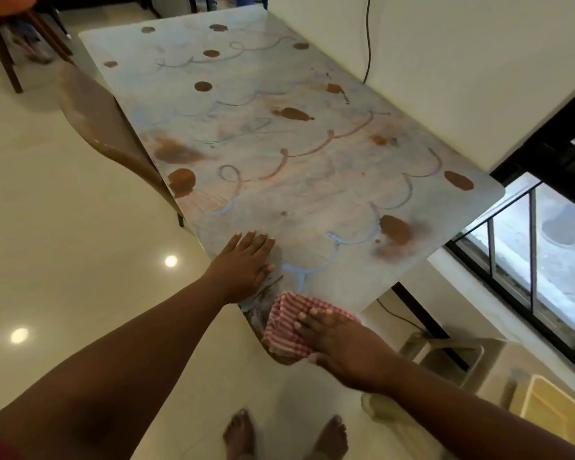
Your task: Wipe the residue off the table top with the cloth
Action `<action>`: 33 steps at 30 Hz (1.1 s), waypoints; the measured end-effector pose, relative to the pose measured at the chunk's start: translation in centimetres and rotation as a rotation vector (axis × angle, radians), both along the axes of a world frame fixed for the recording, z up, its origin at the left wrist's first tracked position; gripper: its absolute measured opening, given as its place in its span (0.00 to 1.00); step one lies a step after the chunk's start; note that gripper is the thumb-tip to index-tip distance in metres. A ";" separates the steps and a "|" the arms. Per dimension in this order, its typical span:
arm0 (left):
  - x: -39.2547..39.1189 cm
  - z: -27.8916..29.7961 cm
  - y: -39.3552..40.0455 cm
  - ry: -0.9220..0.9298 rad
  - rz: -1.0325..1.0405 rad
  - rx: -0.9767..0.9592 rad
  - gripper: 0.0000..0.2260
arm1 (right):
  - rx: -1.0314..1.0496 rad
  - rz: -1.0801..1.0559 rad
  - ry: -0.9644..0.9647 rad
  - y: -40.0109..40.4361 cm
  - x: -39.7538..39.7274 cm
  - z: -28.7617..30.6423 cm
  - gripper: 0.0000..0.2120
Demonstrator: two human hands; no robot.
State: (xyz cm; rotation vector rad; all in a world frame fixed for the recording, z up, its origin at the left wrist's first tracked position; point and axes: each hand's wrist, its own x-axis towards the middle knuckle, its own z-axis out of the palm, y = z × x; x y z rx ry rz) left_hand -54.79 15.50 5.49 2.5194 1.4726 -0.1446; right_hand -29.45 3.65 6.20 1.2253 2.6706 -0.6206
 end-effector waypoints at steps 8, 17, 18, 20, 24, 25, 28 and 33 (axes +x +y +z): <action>-0.8 0.3 3.4 0.056 -0.030 0.048 0.29 | 0.065 -0.271 0.100 0.2 -6.7 -0.1 0.32; -0.5 -2.0 5.2 -0.012 -0.140 0.053 0.39 | -0.042 -0.100 0.145 -1.0 -3.3 -0.4 0.26; -0.5 -2.2 5.3 -0.030 -0.138 0.058 0.38 | -0.060 -0.106 0.130 -0.8 -2.4 -0.4 0.26; -0.5 -2.3 5.5 -0.061 -0.136 0.069 0.36 | -0.025 -0.146 0.124 0.2 -1.1 -0.4 0.25; -0.6 -2.6 5.8 -0.131 -0.132 0.063 0.34 | -0.021 -0.298 0.123 2.6 -3.0 -0.6 0.30; -0.7 -2.7 5.9 -0.143 -0.131 0.061 0.33 | -0.016 -0.317 0.125 2.9 -4.3 -0.5 0.29; -0.7 -3.0 6.0 -0.162 -0.119 0.056 0.33 | 0.062 -0.243 0.127 2.5 -7.6 -0.6 0.22; -0.7 -2.8 5.9 -0.167 -0.115 0.043 0.33 | -0.007 -0.211 0.132 -0.9 -7.6 -1.2 0.21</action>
